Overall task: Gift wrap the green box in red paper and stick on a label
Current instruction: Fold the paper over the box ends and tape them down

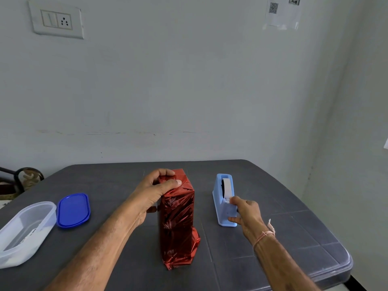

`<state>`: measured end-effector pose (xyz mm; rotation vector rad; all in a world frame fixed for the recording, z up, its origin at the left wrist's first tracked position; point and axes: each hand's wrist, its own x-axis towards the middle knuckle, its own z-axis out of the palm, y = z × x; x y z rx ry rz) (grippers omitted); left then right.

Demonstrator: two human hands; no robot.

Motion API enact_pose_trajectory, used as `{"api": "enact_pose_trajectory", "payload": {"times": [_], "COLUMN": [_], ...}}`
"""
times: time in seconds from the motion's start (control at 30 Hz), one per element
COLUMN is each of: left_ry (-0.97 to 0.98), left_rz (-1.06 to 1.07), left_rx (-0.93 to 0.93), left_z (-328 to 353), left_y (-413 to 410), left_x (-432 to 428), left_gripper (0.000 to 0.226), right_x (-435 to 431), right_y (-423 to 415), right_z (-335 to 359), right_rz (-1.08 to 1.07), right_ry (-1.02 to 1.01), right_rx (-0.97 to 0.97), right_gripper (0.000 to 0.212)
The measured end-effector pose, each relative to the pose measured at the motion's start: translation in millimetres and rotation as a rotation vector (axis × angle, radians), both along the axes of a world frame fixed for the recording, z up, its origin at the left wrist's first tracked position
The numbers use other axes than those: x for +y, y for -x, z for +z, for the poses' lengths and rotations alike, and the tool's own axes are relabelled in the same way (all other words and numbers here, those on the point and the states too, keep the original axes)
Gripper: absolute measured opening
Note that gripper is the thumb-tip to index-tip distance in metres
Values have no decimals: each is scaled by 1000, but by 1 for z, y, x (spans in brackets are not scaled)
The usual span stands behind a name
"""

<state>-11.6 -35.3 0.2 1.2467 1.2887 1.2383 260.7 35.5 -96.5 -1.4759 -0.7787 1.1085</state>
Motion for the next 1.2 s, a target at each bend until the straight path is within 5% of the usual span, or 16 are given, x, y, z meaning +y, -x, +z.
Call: {"api": "enact_pose_trajectory", "payload": {"times": [0.73,0.9,1.07,1.2], "left_ry": [7,0,0,-13], "left_rz": [-2,-8,-6,0], "left_rx": [10,24,38,61], "left_z": [-1,-1,-4,-5], "left_y": [2,2,2,2], "left_x": [2,3,4,5], "left_gripper": [31,33,31,28], "right_x": [-11,-10,-16,-16], "right_y": [3,4,6,-4], "right_z": [-46,-50,-72,-72], "right_rz": [-16,-37,-115,-100], "right_ry": [-145,-199,-165,-131], "right_rx": [35,-109,-509,-516], "right_gripper": [28,34,25,35]}}
